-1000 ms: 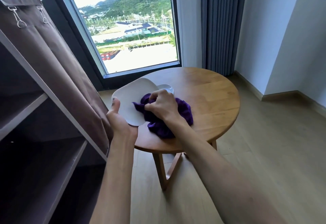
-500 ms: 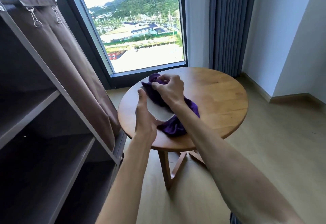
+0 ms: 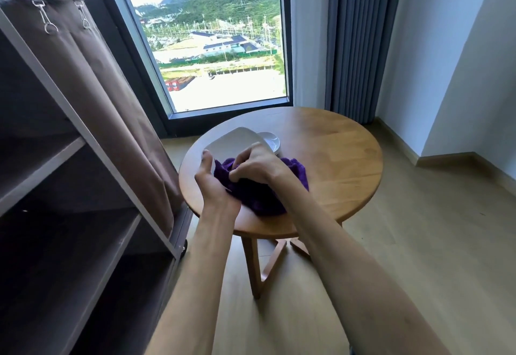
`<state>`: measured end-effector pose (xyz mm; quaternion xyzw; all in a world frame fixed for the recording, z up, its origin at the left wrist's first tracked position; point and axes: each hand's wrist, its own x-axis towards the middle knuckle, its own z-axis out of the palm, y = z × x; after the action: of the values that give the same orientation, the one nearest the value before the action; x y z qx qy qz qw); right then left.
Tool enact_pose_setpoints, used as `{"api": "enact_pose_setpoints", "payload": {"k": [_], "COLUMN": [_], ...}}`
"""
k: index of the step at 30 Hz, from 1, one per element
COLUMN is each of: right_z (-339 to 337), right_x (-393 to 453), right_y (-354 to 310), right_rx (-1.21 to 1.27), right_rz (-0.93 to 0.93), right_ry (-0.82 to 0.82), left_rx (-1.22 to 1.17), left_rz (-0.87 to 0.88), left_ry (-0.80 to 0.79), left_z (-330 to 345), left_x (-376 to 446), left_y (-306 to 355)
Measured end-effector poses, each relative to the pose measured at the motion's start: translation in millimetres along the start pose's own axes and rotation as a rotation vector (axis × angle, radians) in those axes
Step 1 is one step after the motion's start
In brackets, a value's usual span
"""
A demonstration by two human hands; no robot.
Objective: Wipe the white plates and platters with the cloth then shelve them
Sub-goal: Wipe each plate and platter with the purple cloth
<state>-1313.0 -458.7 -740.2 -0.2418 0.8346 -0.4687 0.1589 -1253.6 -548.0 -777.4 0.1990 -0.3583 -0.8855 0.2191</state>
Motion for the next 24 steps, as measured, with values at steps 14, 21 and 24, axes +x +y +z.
{"api": "enact_pose_setpoints", "payload": {"k": [14, 21, 24], "right_z": [-4, -4, 8], "right_x": [22, 13, 0], "right_y": [18, -6, -15], "right_rx": [0.023, 0.082, 0.091], "right_rz": [0.125, -0.057, -0.25], "right_ry": [0.581, 0.506, 0.351], "left_rx": [0.207, 0.152, 0.056], "left_rz": [0.073, -0.038, -0.068], "left_ry": [-0.219, -0.18, -0.15], "left_z": [-18, -3, 5], "left_x": [-19, -19, -8], "left_y": [7, 1, 4]}}
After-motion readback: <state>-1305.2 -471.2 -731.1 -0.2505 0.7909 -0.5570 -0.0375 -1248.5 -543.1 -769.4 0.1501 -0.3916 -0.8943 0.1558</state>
